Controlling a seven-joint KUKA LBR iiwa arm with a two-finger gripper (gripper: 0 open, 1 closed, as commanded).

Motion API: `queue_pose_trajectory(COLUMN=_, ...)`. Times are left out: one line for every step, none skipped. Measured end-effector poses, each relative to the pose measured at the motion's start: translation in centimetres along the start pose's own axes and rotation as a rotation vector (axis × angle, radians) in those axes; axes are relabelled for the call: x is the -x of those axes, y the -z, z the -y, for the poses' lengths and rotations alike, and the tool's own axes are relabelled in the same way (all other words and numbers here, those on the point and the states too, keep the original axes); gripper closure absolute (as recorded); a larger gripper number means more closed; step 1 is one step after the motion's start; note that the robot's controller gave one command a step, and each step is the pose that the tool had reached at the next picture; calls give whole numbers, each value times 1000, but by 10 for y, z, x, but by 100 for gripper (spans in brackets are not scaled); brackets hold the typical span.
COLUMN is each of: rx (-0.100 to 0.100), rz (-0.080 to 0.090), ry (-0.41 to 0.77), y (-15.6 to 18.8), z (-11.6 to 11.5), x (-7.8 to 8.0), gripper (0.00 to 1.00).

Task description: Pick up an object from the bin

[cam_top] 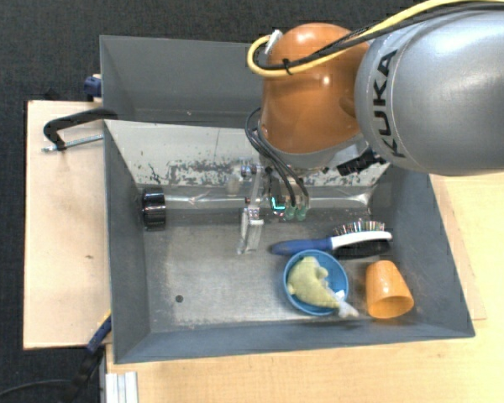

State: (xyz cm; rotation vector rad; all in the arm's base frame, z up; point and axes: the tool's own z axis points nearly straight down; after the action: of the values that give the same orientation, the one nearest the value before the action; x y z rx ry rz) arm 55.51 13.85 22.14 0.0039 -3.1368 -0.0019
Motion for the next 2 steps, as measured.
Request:
queue_pose_trajectory(rx=-4, rz=2, ry=-110, y=-60, z=99, x=16, gripper=0)
queue_pose_trajectory(rx=-1, rz=5, ry=19, y=-40, z=92, x=-28, gripper=0)
